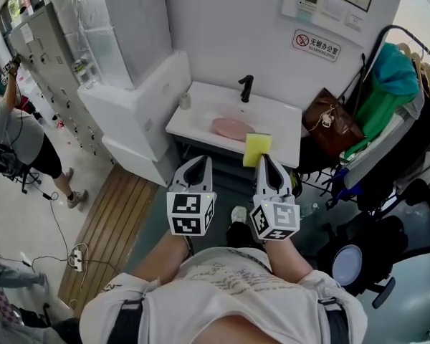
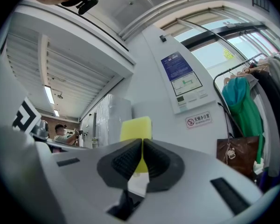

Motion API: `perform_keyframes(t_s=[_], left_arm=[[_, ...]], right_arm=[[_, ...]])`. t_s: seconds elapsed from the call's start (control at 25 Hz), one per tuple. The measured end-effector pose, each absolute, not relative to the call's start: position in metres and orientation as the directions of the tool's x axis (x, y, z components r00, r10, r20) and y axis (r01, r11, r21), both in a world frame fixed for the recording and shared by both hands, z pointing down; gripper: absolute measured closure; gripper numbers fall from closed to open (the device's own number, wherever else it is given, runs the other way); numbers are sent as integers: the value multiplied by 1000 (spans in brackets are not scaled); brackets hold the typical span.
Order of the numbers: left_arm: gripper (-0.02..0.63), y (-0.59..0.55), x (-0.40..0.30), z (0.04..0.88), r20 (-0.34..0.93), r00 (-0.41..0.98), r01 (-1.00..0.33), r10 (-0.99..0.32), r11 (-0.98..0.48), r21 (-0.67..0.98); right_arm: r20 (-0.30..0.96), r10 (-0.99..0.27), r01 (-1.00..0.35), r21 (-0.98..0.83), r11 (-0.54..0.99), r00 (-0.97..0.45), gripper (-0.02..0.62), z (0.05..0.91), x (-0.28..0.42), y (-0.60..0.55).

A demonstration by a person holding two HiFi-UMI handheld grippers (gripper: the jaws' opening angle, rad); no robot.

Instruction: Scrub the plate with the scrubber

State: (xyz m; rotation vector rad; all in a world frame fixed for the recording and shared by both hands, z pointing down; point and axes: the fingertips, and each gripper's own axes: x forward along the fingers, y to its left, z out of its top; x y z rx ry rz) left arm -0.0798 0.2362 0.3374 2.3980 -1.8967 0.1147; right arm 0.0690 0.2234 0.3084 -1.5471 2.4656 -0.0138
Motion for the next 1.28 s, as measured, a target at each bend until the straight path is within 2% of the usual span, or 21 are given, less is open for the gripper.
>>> perform_keyframes(t_s=[0.56, 1.28], left_arm=[[584, 164, -82, 347, 132, 236, -972, -963, -235, 21], [584, 12, -82, 369, 206, 196, -981, -959, -194, 30]], right_arm=[[-172, -904, -898, -143, 417, -392, 561, 322, 72, 149], [-98, -892, -880, -147, 451, -441, 561, 350, 74, -6]])
